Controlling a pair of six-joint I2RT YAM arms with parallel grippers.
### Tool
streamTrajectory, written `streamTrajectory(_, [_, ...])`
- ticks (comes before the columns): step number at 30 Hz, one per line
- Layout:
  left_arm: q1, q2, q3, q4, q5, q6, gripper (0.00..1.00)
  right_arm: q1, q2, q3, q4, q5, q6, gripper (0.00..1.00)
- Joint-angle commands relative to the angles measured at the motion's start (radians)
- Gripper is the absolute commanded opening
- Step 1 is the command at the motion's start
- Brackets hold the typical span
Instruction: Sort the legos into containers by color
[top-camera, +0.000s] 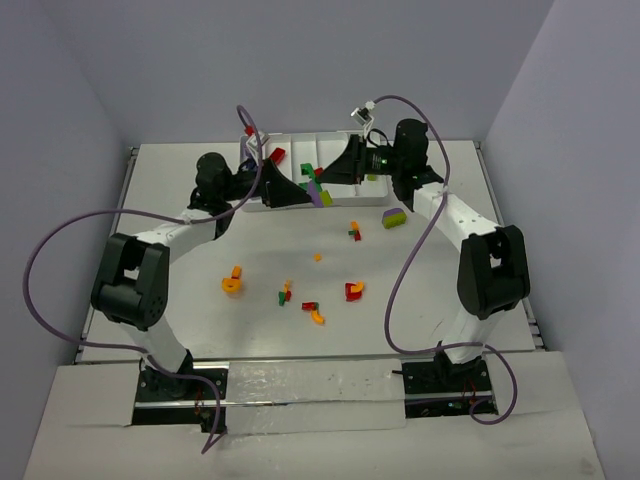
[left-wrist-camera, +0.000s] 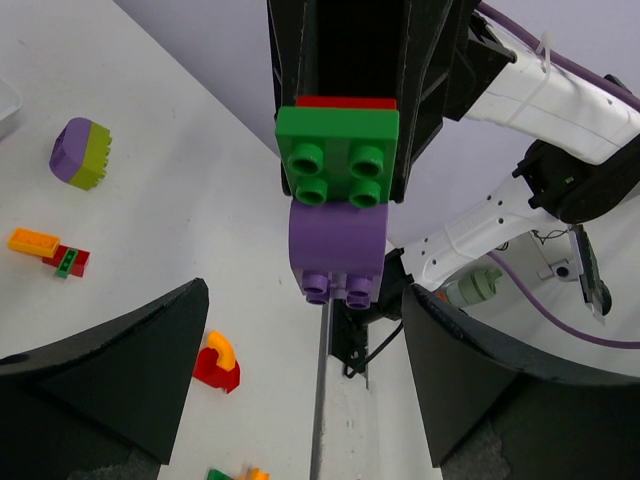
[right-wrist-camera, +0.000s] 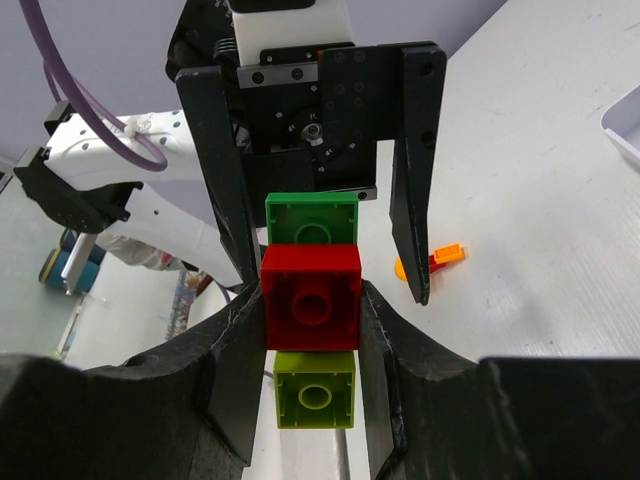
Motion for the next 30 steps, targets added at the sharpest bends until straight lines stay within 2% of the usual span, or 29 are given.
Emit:
streamTrajectory(1, [-0.014,0.017,0.061,0.100,-0.018,-0.043,0.87,0.018,-0.061,-0.003,0.019,-0.013,-0.023,0.00])
streamTrajectory(10, [-0.028,0.044,0.079,0.154,-0.021,-0.091,0.79,0.030,-0.058,0.003,-0.015,0.000,-0.061,0.00])
streamTrajectory(14, [-0.028,0.056,0.077,0.195,-0.027,-0.126,0.71,0.035,-0.058,0.008,-0.057,0.007,-0.092,0.00])
streamTrajectory(17, [-0.028,0.063,0.081,0.215,-0.032,-0.143,0.61,0.038,-0.056,0.010,-0.071,0.009,-0.105,0.00])
streamTrajectory(19, [-0.026,0.069,0.081,0.230,-0.032,-0.157,0.51,0.040,-0.056,0.011,-0.080,0.010,-0.113,0.00])
streamTrajectory(20, [-0.026,0.069,0.081,0.234,-0.032,-0.158,0.50,0.040,-0.056,0.012,-0.081,0.010,-0.114,0.00])
streamTrajectory(23, [-0.028,0.072,0.076,0.244,-0.027,-0.167,0.27,0.040,-0.054,0.016,-0.090,0.009,-0.119,0.00])
streamTrajectory(24, [-0.028,0.072,0.074,0.246,-0.026,-0.167,0.17,0.040,-0.053,0.017,-0.091,0.009,-0.121,0.00])
streamTrajectory(27, [-0.026,0.068,0.056,0.247,-0.021,-0.164,0.02,0.037,-0.052,0.018,-0.102,0.009,-0.133,0.00])
streamTrajectory(30, [-0.014,0.049,0.023,0.222,-0.018,-0.144,0.00,0.019,-0.052,0.022,-0.112,0.008,-0.142,0.00])
